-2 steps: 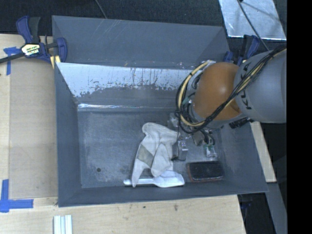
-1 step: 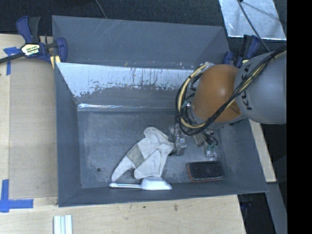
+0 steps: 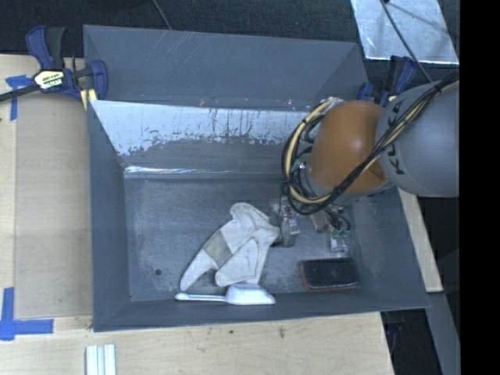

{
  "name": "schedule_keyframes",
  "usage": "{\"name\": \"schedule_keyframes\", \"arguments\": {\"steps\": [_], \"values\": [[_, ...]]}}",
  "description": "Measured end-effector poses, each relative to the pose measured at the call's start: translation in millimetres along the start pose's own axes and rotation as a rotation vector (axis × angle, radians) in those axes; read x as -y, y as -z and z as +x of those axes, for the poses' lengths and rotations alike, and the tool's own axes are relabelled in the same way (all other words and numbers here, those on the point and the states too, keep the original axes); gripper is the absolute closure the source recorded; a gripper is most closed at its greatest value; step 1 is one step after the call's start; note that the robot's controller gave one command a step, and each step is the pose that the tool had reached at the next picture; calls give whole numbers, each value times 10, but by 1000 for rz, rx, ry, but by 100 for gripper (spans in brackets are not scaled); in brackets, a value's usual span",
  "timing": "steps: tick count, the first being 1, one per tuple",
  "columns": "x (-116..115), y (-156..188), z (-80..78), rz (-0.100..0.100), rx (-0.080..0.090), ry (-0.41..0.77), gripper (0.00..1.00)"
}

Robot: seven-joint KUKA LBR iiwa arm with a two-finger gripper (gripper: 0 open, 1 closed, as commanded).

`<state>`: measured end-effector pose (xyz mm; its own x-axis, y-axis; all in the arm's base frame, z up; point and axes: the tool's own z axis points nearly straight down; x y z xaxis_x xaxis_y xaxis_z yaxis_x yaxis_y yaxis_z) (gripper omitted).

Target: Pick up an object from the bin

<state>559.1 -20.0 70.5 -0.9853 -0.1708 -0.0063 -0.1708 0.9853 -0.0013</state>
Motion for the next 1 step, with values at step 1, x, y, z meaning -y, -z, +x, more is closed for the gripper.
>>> {"name": "schedule_keyframes", "arguments": {"steps": [1], "values": [[202, 474, -16, -2, -8, 11, 100]]}}
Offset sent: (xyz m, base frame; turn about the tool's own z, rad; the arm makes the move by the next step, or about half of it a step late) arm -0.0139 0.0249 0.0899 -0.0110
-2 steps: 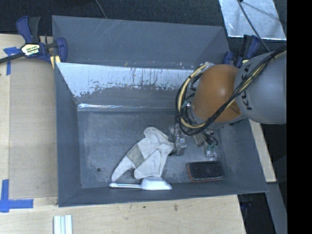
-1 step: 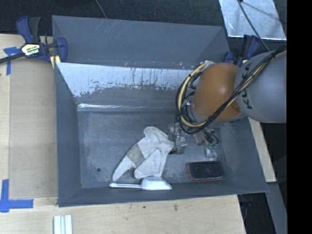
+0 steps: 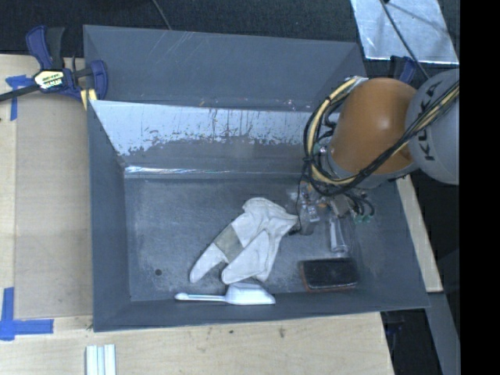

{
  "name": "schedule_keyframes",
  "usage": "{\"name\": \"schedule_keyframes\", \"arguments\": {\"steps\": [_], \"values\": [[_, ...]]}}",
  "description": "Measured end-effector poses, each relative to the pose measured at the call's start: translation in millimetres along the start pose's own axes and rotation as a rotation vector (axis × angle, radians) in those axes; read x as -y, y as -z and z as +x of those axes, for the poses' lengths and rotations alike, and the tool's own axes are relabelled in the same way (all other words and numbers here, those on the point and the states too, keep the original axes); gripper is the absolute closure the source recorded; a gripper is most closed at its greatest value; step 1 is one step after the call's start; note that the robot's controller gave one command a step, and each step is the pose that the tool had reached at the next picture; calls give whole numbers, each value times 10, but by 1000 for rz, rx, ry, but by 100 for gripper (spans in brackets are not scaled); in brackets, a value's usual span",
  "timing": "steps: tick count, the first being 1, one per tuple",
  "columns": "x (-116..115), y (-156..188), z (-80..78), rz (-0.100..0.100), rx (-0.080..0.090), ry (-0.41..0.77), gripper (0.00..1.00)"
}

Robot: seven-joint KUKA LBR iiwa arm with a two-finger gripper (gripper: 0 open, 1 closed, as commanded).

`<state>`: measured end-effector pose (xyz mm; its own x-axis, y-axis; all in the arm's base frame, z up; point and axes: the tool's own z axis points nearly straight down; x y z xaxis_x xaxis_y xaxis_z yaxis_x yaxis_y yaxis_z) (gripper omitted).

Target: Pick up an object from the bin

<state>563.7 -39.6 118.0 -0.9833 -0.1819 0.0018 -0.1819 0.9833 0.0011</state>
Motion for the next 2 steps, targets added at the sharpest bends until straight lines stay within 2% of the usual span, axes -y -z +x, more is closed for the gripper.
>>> {"name": "schedule_keyframes", "arguments": {"steps": [1, 2], "values": [[-260, 322, 59, 3, 5, -4, 100], [-201, 924, 77, 0, 1, 17, 100]]}}
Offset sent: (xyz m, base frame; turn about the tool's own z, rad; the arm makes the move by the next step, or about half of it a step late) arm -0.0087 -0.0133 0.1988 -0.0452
